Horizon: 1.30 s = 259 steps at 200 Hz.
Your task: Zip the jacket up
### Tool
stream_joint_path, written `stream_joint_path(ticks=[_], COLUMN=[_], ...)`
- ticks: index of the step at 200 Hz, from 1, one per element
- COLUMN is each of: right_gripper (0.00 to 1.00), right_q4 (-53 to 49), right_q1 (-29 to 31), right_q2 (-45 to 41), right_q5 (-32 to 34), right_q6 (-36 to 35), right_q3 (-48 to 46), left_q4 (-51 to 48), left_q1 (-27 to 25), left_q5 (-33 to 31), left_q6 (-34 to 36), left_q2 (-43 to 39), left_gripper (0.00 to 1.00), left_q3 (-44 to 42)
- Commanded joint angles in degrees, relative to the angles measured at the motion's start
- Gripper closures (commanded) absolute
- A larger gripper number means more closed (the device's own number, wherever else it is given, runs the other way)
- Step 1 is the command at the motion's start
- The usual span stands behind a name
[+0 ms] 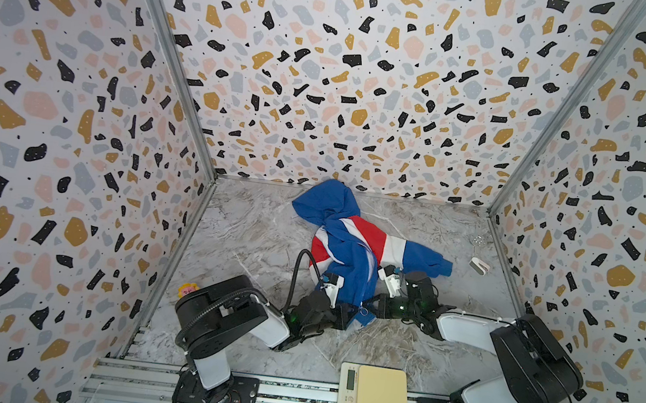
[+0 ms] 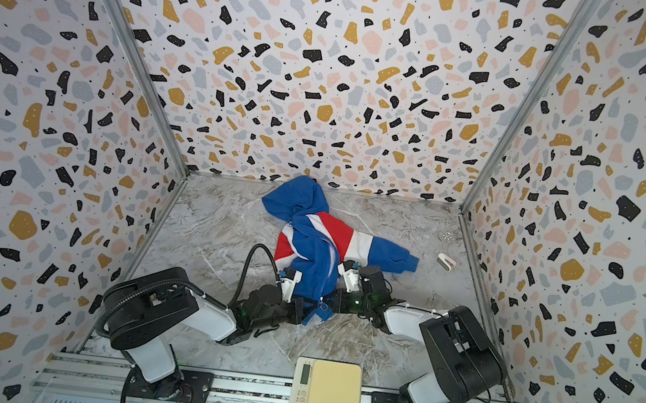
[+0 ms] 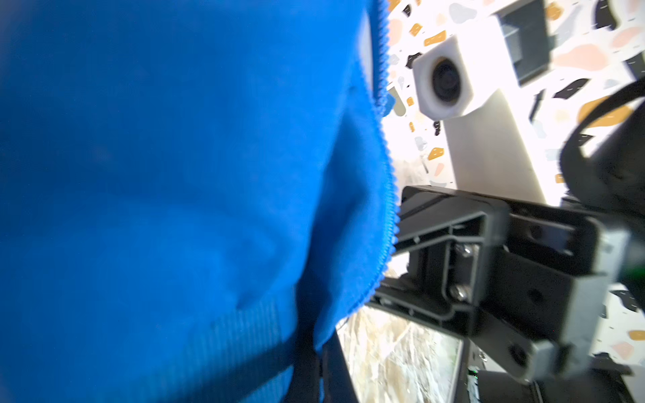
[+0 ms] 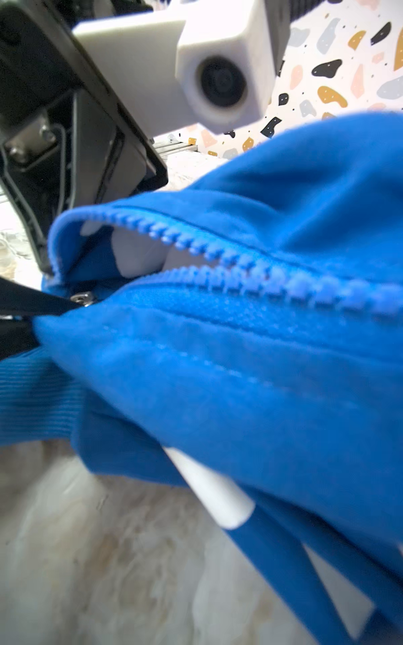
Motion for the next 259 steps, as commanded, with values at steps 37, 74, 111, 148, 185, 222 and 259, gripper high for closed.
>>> stream_joint_path(ticks=[37, 74, 111, 148, 185, 222, 259], right_gripper=[1.00, 1.00, 1.00, 1.00, 1.00, 0.87, 0.81], right_q4=[-13.1, -15.6, -15.0, -13.4, -13.1, -11.7, -6.7], right_q1=[0.2, 1.2, 3.3, 3.4, 2.4, -0.1, -2.7], right_q2=[-8.5, -14.7, -20.9, -24.0, -22.7, -21.7, -20.7], right_q5=[7.7, 9.5, 9.3, 10.3, 8.9, 4.4, -0.8], right_q6=[-8.3, -8.5, -9.7, -9.9, -9.6, -7.0, -3.5], right_q3=[3.5, 3.3, 2.6, 0.8, 0.2, -0.5, -2.1], left_q4=[6.3, 10.0, 14.3, 15.9, 16.5, 13.7, 11.6], left_q1=[-0.3, -0.2, -0.1, -0.1, 0.0, 0.1, 0.1], left_q5=[-0.3, -2.3, -3.6, -3.4, -3.6, -4.4, -5.1], left_q6=[4.0, 3.1, 2.1, 2.0, 0.2, 1.0, 1.3], left_q2=[-6.4, -8.2, -8.6, -8.0, -8.3, -9.3, -9.8], left_gripper=[1.00, 1.00, 1.00, 1.00, 1.00, 1.00, 1.00], left_q3=[-1.0, -2.0, -3.5, -3.3, -4.1, -4.4, -4.7])
